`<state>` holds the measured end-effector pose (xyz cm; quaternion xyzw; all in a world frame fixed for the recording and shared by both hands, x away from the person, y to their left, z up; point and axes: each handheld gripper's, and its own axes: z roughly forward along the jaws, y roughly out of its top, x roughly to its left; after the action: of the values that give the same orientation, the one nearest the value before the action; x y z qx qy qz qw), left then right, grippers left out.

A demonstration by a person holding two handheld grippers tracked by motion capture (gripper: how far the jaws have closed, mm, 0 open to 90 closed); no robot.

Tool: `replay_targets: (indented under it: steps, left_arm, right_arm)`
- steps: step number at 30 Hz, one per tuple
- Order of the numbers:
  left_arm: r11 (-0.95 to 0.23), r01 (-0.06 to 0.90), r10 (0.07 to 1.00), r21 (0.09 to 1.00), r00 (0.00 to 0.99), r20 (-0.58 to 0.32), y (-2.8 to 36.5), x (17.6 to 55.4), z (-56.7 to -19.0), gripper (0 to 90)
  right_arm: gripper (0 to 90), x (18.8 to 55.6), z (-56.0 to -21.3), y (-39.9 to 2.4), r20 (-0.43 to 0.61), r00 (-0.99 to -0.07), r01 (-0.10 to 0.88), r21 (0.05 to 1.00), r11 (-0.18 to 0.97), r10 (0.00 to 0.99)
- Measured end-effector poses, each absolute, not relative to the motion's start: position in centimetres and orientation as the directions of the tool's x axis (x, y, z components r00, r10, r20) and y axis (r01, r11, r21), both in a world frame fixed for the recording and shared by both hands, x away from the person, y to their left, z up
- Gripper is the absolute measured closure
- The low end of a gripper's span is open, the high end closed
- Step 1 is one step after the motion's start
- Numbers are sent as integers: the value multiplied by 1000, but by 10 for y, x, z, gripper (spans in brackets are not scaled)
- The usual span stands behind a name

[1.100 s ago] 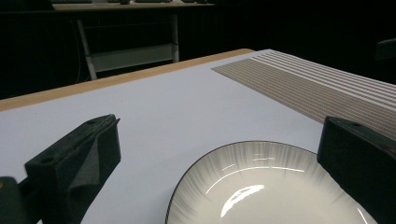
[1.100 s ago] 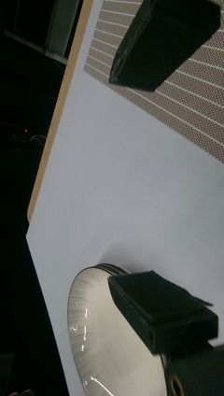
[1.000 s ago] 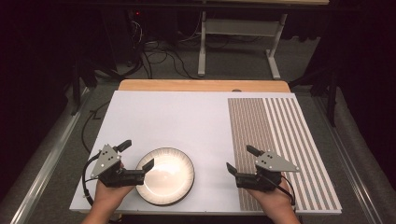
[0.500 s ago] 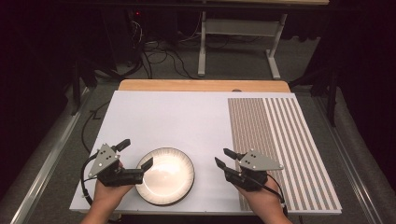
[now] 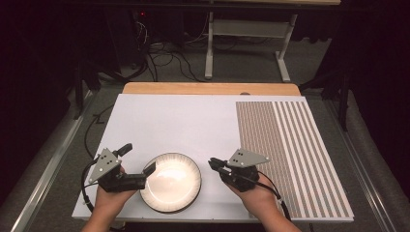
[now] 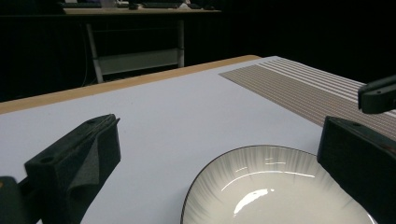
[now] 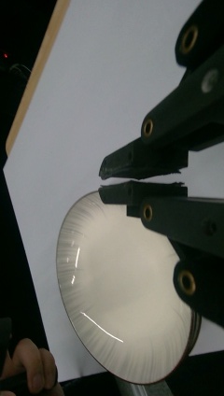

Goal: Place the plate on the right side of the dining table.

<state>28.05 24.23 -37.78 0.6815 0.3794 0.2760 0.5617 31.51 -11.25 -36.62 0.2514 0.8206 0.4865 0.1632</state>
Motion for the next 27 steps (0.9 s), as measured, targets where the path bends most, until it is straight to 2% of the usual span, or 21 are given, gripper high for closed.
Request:
replay_targets:
  steps: [5,14,27]
  left_arm:
    - [-74,212,831,974,553,-58,248,280,-378,1]
    - [-75,223,829,972,556,-63,254,278,-380,1]
    - [-81,273,820,959,565,-92,263,277,-383,2]
  right_arm:
    - [900,304,-384,-98,-14,-869,265,831,489,494]
    - [900,297,-398,-81,-87,-878,240,771,591,470]
    - [900,298,-403,-75,-91,-878,240,765,597,470]
